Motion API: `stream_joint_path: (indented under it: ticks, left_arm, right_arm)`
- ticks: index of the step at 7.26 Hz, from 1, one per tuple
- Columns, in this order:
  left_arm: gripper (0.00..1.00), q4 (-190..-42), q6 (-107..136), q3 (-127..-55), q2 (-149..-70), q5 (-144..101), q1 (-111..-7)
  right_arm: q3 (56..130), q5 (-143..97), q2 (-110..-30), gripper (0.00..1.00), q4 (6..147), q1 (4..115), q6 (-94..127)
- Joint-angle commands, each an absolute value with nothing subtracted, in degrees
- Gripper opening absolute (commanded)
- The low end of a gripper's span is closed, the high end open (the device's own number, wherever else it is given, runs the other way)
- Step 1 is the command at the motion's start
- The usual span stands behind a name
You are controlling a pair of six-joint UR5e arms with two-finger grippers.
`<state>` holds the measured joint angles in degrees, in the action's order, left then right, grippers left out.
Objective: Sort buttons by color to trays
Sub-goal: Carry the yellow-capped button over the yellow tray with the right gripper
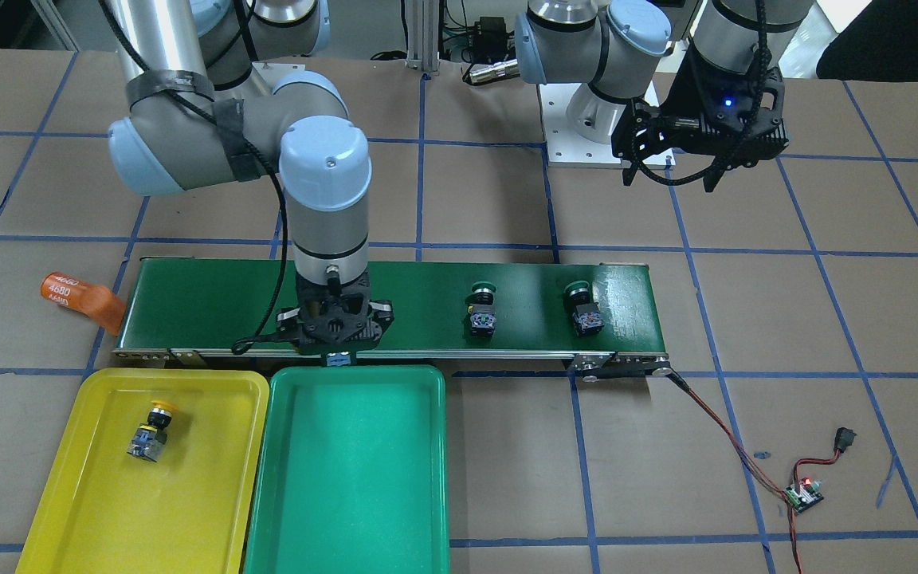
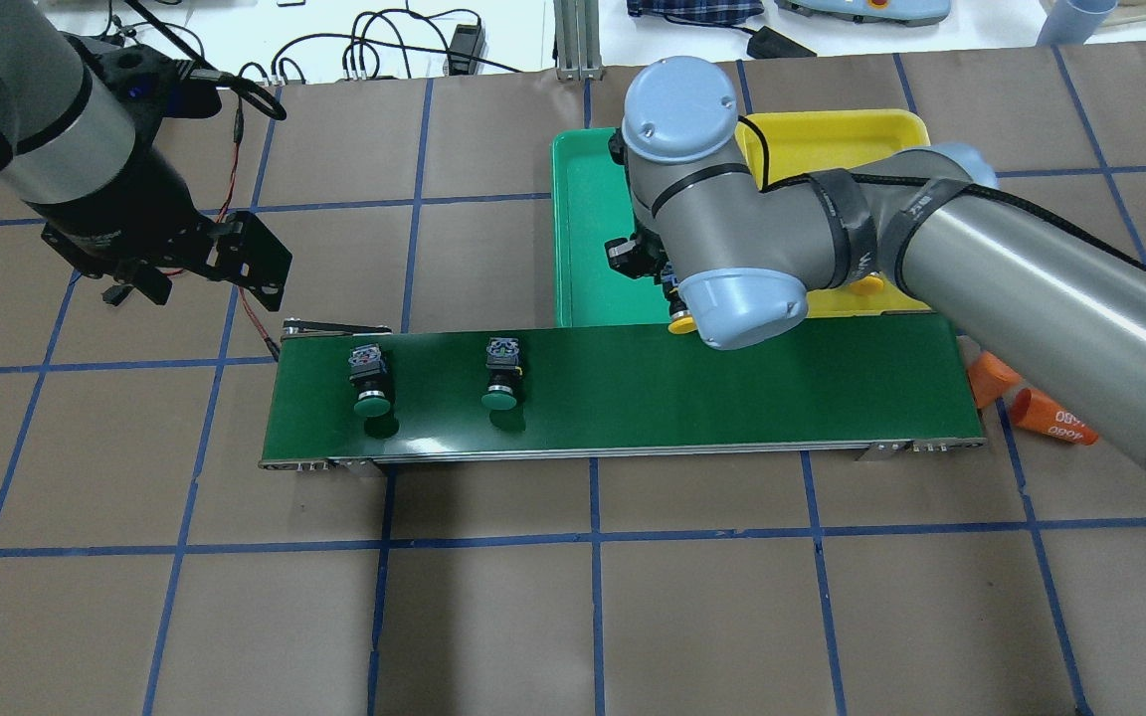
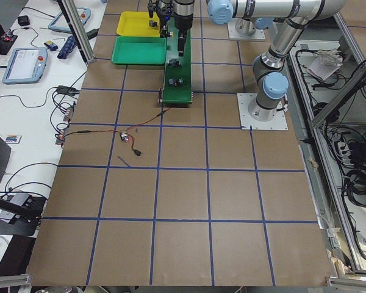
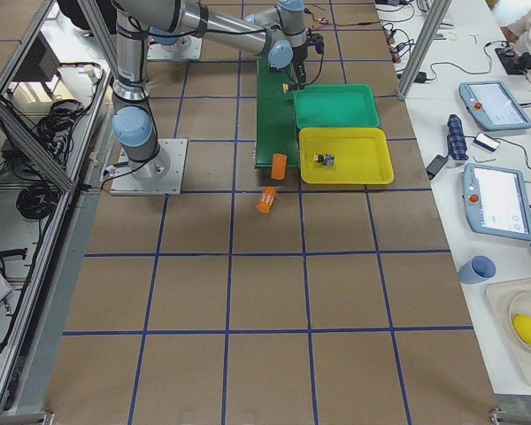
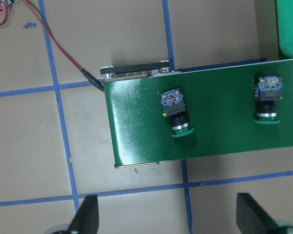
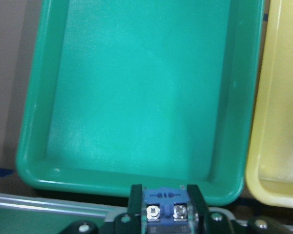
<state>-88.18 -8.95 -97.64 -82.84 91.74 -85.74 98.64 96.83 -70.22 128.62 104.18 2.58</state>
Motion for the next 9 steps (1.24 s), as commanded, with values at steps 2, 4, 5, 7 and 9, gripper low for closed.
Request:
stream_joint_path:
  ticks: [2, 4, 5, 7, 9]
  left_arm:
    - [1.0, -87.36, -6.59, -97.83, -81.22, 92.81, -86.48]
    - [1.0, -87.36, -6.42, -97.56, -80.69, 92.72, -86.48]
    - [1.0, -87.45, -6.42, -97.65, -80.34, 92.72, -86.48]
    - [1.0, -87.63, -6.42, -97.39, -80.07, 92.64, -86.48]
    - [1.0, -87.63, -6.24, -97.38, -79.98, 92.46, -86.48]
  right_arm:
    - [98.09, 96.5, -69.7, 0.0, 127.88, 93.54, -17.0]
    - [97.39, 96.16, -67.86, 0.0, 128.5, 89.23, -23.88]
    - [95.56, 96.07, -65.59, 0.1, 128.67, 88.34, -24.17]
    - [91.16, 95.8, -60.66, 0.6, 128.5, 88.33, -24.35]
    - [91.23, 92.48, -60.29, 1.0, 128.41, 88.33, -23.82]
